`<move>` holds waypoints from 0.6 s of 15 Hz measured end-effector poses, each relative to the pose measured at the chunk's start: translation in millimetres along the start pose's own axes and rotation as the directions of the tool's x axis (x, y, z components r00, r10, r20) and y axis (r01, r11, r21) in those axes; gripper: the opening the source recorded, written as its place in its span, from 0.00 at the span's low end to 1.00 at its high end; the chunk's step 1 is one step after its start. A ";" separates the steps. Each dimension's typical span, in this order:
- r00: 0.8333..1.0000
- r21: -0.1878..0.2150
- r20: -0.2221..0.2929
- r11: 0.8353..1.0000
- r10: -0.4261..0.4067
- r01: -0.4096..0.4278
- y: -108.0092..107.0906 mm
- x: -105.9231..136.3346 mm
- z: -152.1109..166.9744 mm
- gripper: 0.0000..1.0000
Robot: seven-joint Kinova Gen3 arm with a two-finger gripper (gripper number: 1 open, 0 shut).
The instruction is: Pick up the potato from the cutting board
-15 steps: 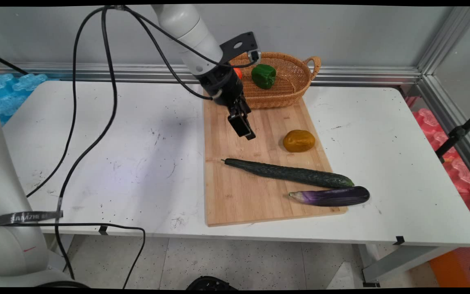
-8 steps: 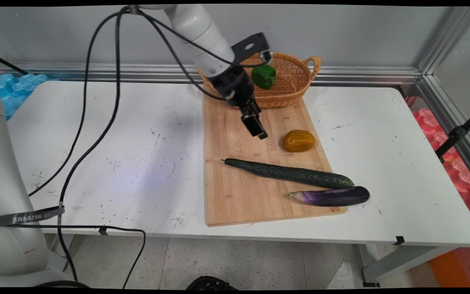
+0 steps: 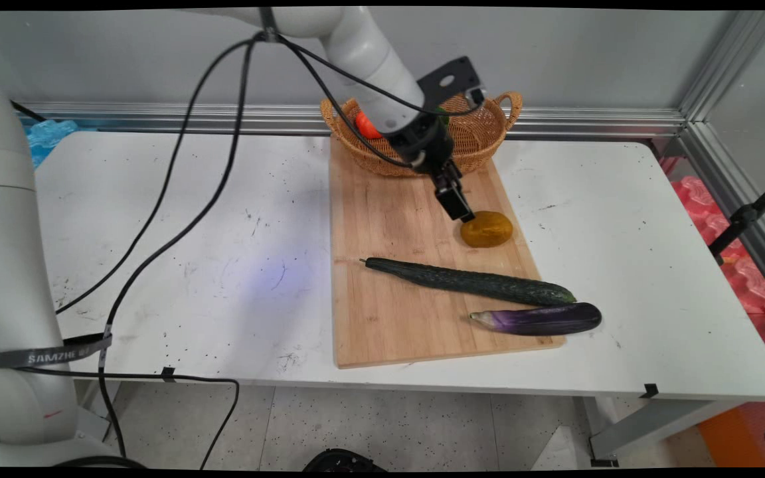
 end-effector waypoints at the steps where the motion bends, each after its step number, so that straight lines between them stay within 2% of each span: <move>1: 1.000 0.004 -0.005 1.000 0.014 -0.014 1.0 2.1 7.7 1.00; 9: 0.998 0.036 -0.033 0.998 0.045 -0.043 4.5 7.0 57.8 1.00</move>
